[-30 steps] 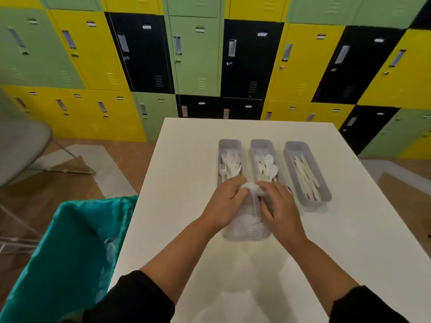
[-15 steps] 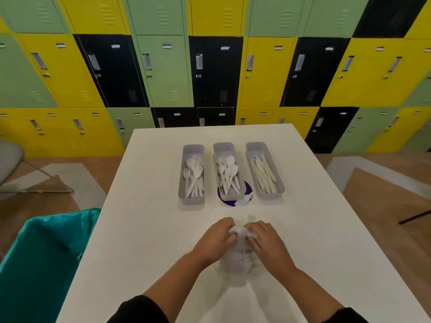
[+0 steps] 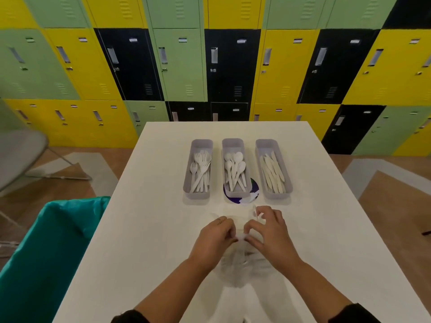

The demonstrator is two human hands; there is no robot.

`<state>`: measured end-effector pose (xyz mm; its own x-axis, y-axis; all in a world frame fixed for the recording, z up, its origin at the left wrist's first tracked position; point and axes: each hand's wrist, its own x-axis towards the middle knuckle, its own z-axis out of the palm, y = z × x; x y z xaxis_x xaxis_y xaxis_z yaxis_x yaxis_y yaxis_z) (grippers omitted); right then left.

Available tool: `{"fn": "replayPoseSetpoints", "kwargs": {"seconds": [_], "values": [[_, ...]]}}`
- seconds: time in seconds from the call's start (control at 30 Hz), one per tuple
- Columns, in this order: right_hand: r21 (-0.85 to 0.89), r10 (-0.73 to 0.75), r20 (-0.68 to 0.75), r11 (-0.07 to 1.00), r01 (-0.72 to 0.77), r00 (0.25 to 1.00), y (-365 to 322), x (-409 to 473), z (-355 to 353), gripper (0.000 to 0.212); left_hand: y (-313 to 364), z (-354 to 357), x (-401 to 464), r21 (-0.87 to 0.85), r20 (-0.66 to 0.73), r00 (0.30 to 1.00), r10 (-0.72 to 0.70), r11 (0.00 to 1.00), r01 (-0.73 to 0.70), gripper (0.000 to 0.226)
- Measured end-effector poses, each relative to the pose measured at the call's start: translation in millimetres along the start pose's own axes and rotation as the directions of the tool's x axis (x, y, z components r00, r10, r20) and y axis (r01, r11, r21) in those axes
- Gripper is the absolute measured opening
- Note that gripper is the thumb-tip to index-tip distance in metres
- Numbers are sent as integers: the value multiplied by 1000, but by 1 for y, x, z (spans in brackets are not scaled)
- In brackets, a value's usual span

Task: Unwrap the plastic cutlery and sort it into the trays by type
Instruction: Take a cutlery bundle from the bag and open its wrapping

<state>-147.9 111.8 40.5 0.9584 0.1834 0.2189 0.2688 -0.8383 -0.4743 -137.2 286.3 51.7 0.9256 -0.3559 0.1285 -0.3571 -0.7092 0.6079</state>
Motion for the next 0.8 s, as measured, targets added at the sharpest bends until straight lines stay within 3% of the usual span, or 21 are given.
{"fn": "replayPoseSetpoints", "kwargs": {"seconds": [0.33, 0.5, 0.57, 0.67, 0.73, 0.8], "values": [[164, 168, -10, 973, -164, 986, 36, -8, -2, 6, -32, -12, -22, -68, -61, 984, -168, 984, 163, 14], [194, 237, 62, 950, -244, 970, 49, -16, 3, 30, -50, -6, -30, -53, -31, 980, -199, 979, 197, 8], [159, 188, 70, 967, -197, 980, 48, -16, 4, 25, -48, -5, -27, -43, -5, 988, -156, 987, 155, 14], [86, 0, 100, 996, -8, 995, 35, -8, 4, 30, -36, 1, -14, 12, 7, 998, -63, 998, 62, 44], [119, -46, 149, 992, 29, 988, 24, -3, 5, 23, -24, 6, -5, 36, 33, 999, -32, 999, 31, 33], [225, -9, 183, 974, -33, 983, 22, -1, 4, 26, -18, 9, 0, 20, -1, 1000, -26, 999, 26, 17]]}}
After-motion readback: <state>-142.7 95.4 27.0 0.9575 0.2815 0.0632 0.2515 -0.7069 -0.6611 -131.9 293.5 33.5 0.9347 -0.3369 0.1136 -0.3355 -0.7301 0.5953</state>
